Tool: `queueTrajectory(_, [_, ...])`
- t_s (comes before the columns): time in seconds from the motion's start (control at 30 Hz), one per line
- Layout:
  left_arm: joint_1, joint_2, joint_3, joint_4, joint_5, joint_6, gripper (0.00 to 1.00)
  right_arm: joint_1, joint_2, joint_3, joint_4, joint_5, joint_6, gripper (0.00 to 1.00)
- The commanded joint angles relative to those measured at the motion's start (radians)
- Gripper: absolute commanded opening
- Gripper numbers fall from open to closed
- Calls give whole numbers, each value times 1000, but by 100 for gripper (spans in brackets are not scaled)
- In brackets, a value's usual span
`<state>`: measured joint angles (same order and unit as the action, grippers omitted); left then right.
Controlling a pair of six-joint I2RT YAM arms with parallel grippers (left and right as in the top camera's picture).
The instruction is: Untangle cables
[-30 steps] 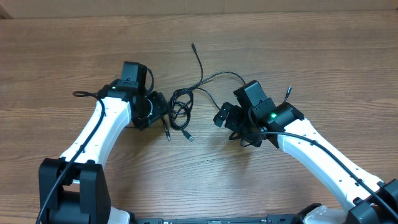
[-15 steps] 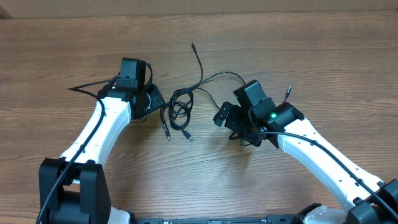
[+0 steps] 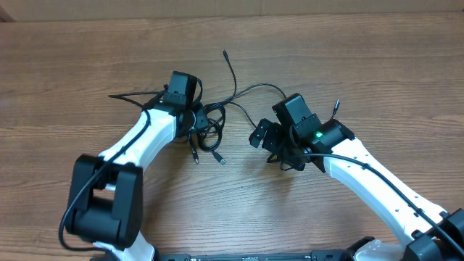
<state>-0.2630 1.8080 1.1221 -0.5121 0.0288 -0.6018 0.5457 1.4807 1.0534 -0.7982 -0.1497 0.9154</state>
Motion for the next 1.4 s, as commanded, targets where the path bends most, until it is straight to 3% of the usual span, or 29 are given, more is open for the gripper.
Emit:
queueTrajectory(0.0, [-2,58,11,42,-9,-8,40,9,3,-5,2,11,-7,100])
queueTrajectory(0.1, [-2,81,11,59,-6,-8,28,9,3,-5,3,11,-7,100])
queueTrajectory(0.2, [-2,85,11,65,2,-8,4,9,3,-5,4,11,-7,100])
queueTrajectory(0.4, [-3,85,11,65,36,-8,4,9,3,-5,10,11,-7,100])
queueTrajectory(0.7, [-4,10,13,114,240,-8,4,9,3,-5,9,-2,-49,100])
queueTrajectory(1.07, [-6,-257,13,121,385,-161,4,9,3,-5,43,-12,-56,100])
queueTrajectory(1.37, [-7,-288,13,122,504,-202,4,9,3,-5,167,-160,-56,100])
